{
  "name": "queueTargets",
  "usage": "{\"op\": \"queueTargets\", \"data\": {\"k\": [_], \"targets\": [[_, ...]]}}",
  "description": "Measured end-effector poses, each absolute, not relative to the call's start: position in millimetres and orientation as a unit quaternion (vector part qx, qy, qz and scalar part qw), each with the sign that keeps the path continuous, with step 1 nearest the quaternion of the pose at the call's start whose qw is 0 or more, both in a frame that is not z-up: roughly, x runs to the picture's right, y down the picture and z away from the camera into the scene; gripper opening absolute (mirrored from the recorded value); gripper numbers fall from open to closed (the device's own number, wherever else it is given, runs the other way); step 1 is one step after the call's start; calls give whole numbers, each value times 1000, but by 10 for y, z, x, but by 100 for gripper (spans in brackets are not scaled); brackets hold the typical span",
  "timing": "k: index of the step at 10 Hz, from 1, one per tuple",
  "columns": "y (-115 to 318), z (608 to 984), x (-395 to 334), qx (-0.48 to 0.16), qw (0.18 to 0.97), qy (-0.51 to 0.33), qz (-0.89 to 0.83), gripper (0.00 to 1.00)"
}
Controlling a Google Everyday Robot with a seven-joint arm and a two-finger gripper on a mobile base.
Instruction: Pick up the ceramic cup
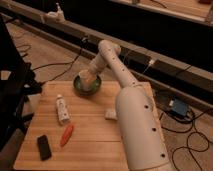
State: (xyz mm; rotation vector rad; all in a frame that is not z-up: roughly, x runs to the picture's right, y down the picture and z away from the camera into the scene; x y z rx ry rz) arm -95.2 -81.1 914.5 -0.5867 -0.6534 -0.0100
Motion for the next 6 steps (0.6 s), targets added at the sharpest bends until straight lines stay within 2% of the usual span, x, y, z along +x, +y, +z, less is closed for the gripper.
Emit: {"op": "queueTargets", "data": {"k": [3,6], "targets": [[-1270,8765,-927,-224,912,-344,-2,0],[-1327,8696,-921,-216,912,-349,0,0]]}}
